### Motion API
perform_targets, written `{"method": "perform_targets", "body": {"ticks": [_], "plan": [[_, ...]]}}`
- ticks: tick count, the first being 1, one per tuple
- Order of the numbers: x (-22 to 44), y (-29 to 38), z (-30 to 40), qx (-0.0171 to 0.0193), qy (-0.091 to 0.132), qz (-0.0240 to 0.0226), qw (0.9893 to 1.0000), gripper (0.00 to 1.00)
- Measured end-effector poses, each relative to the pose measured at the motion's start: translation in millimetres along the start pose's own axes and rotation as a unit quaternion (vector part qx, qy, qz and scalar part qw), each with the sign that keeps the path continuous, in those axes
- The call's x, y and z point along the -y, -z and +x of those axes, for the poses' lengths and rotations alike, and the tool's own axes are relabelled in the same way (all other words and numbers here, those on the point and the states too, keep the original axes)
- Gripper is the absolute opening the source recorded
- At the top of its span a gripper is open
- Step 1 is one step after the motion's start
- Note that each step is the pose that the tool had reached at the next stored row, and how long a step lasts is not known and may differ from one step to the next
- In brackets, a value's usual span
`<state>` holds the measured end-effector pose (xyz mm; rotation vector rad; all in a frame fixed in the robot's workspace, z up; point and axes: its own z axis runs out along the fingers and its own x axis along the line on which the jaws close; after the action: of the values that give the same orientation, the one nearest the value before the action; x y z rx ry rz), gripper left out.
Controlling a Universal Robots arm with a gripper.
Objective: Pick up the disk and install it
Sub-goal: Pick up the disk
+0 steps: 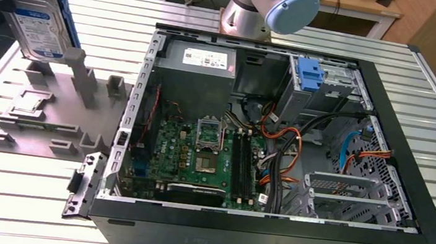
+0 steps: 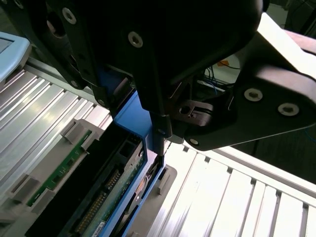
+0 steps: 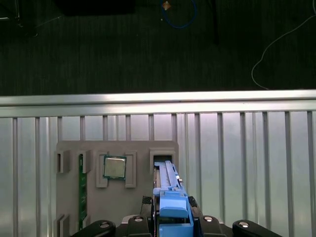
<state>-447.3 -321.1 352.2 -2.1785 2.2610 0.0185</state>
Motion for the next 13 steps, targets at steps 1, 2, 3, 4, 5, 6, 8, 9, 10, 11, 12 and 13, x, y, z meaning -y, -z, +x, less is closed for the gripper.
{"method": "perform_targets", "body": {"ticks": [1,2,3,4,5,6,8,9,10,11,12,13], "plan": [[0.0,0.5,0.0,0.0000,0.000,0.0000,1.0000,0.37],[0.0,0.9,0.0,0.0000,0.000,0.0000,1.0000,0.37],[0.0,1.4,0.0,0.0000,0.000,0.0000,1.0000,0.37],[0.0,2.0,0.0,0.0000,0.000,0.0000,1.0000,0.37],[0.0,2.5,0.0,0.0000,0.000,0.0000,1.0000,0.37],[0.0,2.9,0.0,0.0000,0.000,0.0000,1.0000,0.37],[0.0,3.9,0.0,0.0000,0.000,0.0000,1.0000,0.37],[0.0,4.3,0.0,0.0000,0.000,0.0000,1.0000,0.37],[0.0,4.7,0.0,0.0000,0.000,0.0000,1.0000,0.37],[-0.1,5.1,-0.1,0.0000,0.000,0.0000,1.0000,0.37],[0.0,5.5,0.0,0.0000,0.000,0.0000,1.0000,0.37],[-0.1,6.0,-0.1,0.0000,0.000,0.0000,1.0000,0.37]]}}
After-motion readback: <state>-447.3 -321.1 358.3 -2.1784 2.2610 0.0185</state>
